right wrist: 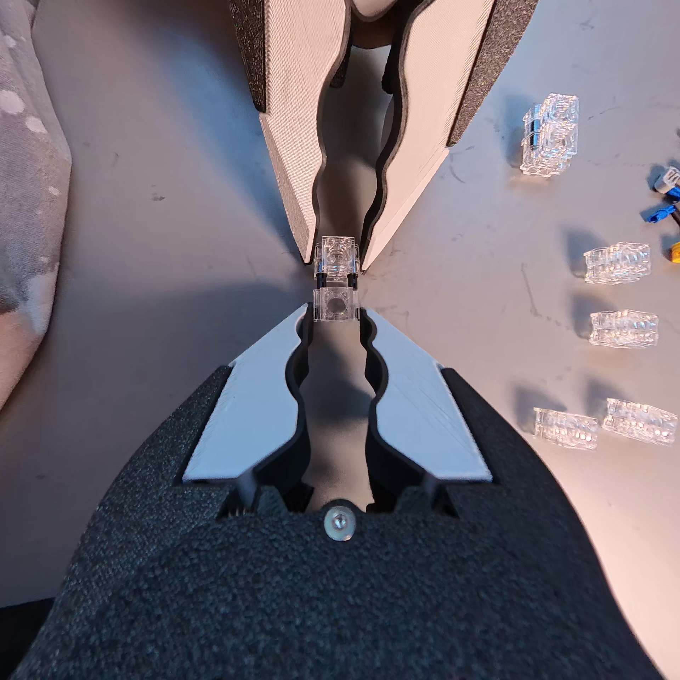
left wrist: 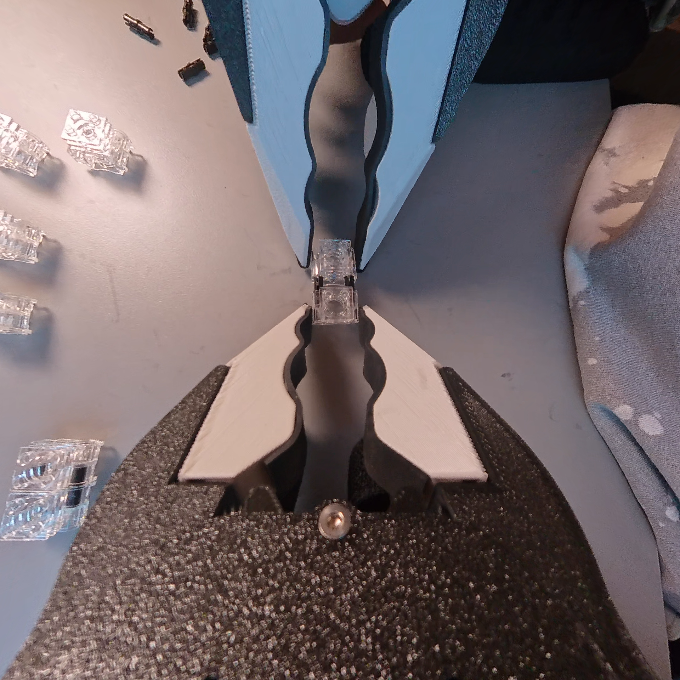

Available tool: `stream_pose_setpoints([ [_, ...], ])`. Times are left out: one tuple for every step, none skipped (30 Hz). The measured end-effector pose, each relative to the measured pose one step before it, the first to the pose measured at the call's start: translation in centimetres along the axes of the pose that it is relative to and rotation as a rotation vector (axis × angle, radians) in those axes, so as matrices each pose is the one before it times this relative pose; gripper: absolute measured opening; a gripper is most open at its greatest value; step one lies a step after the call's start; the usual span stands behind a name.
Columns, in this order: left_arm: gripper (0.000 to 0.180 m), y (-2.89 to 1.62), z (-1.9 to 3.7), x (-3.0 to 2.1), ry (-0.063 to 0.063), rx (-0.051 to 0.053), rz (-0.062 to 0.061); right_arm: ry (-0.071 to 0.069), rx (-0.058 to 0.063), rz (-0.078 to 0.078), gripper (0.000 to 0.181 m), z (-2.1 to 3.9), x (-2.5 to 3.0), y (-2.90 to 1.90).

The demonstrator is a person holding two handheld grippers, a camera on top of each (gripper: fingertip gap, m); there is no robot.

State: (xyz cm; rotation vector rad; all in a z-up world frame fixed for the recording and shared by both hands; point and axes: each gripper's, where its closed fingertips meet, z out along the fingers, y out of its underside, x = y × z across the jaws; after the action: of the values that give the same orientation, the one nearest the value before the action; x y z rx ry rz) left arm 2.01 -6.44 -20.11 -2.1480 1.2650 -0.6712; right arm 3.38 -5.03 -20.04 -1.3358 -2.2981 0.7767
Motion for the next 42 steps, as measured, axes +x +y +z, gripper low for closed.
stream_pose_setpoints([
  [0.023,-0.024,-0.002,0.014,-0.0002,0.0004,0.0019,0.0047,-0.0119,-0.0016,0.024,0.001,0.004,0.006],
  [0.023,0.004,0.001,0.019,0.0006,-0.0002,0.0015,0.0033,-0.0095,0.0002,0.024,0.007,0.003,0.001],
  [0.023,0.047,0.023,-0.001,0.0004,-0.0018,0.0008,0.0025,-0.0055,0.0009,0.024,0.010,0.001,-0.005],
  [0.023,0.039,0.026,0.006,0.0007,-0.0013,0.0003,0.0022,-0.0008,-0.0016,0.024,0.015,-0.002,-0.003],
  [0.023,-0.001,-0.006,0.000,0.0006,0.0010,0.0000,0.0029,0.0029,-0.0036,0.024,0.040,0.013,0.011],
  [0.023,0.002,-0.012,0.001,0.0008,0.0009,-0.0015,0.0002,0.0021,0.0013,0.024,0.078,-0.004,0.053],
  [0.023,-0.005,0.006,0.006,0.0013,0.0012,-0.0022,-0.0032,0.0084,0.0068,0.024,0.013,-0.030,-0.036],
  [0.023,-0.001,-0.006,-0.009,0.0003,0.0007,-0.0006,-0.0025,0.0047,0.0056,0.024,-0.010,0.006,0.028],
  [0.023,0.008,-0.004,0.004,-0.0005,0.0000,0.0009,-0.0021,0.0044,0.0035,0.024,-0.027,-0.003,0.015],
  [0.023,0.005,0.001,0.002,-0.0007,-0.0002,0.0014,-0.0041,0.0056,0.0016,0.025,-0.020,-0.032,0.030],
  [0.023,0.012,-0.006,0.006,-0.0003,-0.0003,0.0011,-0.0047,0.0078,0.0026,0.027,-0.017,-0.031,0.030],
  [0.023,0.013,-0.010,0.024,0.0010,0.0001,0.0006,-0.0066,0.0092,0.0040,0.029,-0.030,-0.047,0.052],
  [0.024,0.010,-0.008,0.026,0.0012,0.0003,0.0006,-0.0075,0.0099,0.0048,0.032,-0.039,-0.048,0.071],
  [0.024,0.007,-0.003,0.012,0.0002,0.0001,0.0012,-0.0073,0.0117,0.0032,0.033,-0.051,-0.060,0.038],
  [0.025,0.017,-0.012,-0.010,-0.0008,-0.0002,0.0019,-0.0057,0.0180,0.0018,0.035,-0.088,-0.065,-0.085],
  [0.025,0.013,-0.010,-0.026,-0.0017,0.0001,0.0022,-0.0045,0.0166,0.0022,0.035,-0.084,-0.055,-0.103],
  [0.024,0.008,-0.011,-0.044,-0.0026,0.0006,0.0013,0.0008,0.0144,0.0007,0.034,-0.061,0.026,-0.088],
  [0.025,-0.004,-0.005,-0.038,-0.0012,0.0009,0.0004,0.0010,0.0092,-0.0004,0.033,-0.036,0.012,-0.039],
  [0.024,-0.020,-0.018,-0.065,-0.0040,0.0014,0.0005,0.0014,0.0017,-0.0003,0.032,0.016,0.026,0.029],
  [0.024,-0.007,-0.008,-0.028,-0.0020,0.0003,0.0015,0.0052,0.0006,-0.0022,0.030,0.048,0.089,0.003],
  [0.023,-0.009,0.008,-0.007,-0.0007,0.0002,0.0002,0.0025,0.0022,-0.0032,0.027,0.035,0.027,-0.051],
  [0.023,-0.018,0.016,0.007,0.0004,0.0001,-0.0004,-0.0005,0.0011,-0.0026,0.025,0.036,-0.022,-0.044],
  [0.023,-0.009,0.015,0.004,-0.0011,-0.0004,0.0004,0.0024,0.0001,-0.0033,0.024,0.031,0.012,-0.004],
  [0.023,-0.006,0.006,-0.004,-0.0019,-0.0013,0.0019,0.0013,-0.0001,-0.0015,0.024,0.003,-0.003,-0.003],
  [0.022,-0.009,0.007,0.000,-0.0017,-0.0011,0.0018,0.0001,0.0006,0.0010,0.024,-0.003,0.012,-0.001],
  [0.022,-0.004,0.012,-0.003,-0.0015,-0.0008,0.0006,0.0003,0.0000,0.0001,0.024,0.000,0.003,0.000],
  [0.022,-0.005,-0.001,-0.001,-0.0008,-0.0010,0.0000,0.0003,-0.0007,-0.0008,0.024,0.008,-0.003,-0.004],
  [0.022,-0.006,0.002,0.030,0.0007,-0.0014,-0.0009,-0.0008,-0.0001,-0.0002,0.024,0.009,-0.014,-0.009],
  [0.022,-0.002,-0.003,0.018,0.0007,-0.0015,-0.0011,-0.0014,0.0005,0.0002,0.024,0.009,-0.016,-0.013],
  [0.022,-0.012,0.012,0.002,-0.0020,-0.0013,0.0015,0.0000,-0.0003,0.0001,0.023,-0.003,0.005,-0.010],
  [0.022,-0.005,0.003,0.000,-0.0031,-0.0023,0.0049,0.0006,-0.0006,-0.0016,0.023,0.012,-0.002,-0.008],
  [0.022,0.009,-0.001,0.011,-0.0027,-0.0036,0.0059,0.0014,-0.0014,-0.0036,0.023,0.008,0.002,-0.028],
  [0.021,-0.001,-0.010,0.006,-0.0029,-0.0032,0.0045,0.0029,-0.0032,-0.0050,0.023,0.014,0.003,-0.023],
  [0.021,0.021,-0.014,0.037,0.0000,-0.0044,0.0024,0.0012,-0.0023,-0.0049,0.023,0.031,-0.031,-0.033],
  [0.021,0.047,-0.019,0.058,0.0019,-0.0056,0.0012,-0.0018,-0.0040,0.0007,0.023,0.042,-0.065,-0.046],
  [0.021,-0.002,0.004,0.066,0.0014,-0.0045,-0.0014,-0.0021,-0.0083,-0.0019,0.023,-0.006,-0.063,0.002],
  [0.021,0.021,0.009,0.099,0.0028,-0.0061,0.0003,-0.0050,-0.0109,-0.0007,0.023,0.011,-0.105,-0.001],
  [0.021,0.018,-0.005,0.085,0.0017,-0.0083,-0.0010,-0.0016,-0.0124,-0.0055,0.023,0.017,-0.070,-0.017],
  [0.021,0.052,-0.019,0.053,-0.0010,-0.0112,0.0018,0.0019,-0.0139,-0.0055,0.023,0.037,-0.048,-0.036],
  [0.021,0.057,-0.028,0.062,0.0007,-0.0141,0.0001,0.0012,-0.0157,-0.0052,0.023,0.029,-0.058,-0.038],
  [0.021,0.036,-0.018,0.011,-0.0020,-0.0164,0.0013,0.0036,-0.0163,-0.0051,0.023,0.022,-0.007,-0.018],
  [0.021,0.010,0.001,-0.003,-0.0028,-0.0169,0.0027,0.0026,-0.0150,-0.0052,0.022,0.001,0.013,-0.004],
])
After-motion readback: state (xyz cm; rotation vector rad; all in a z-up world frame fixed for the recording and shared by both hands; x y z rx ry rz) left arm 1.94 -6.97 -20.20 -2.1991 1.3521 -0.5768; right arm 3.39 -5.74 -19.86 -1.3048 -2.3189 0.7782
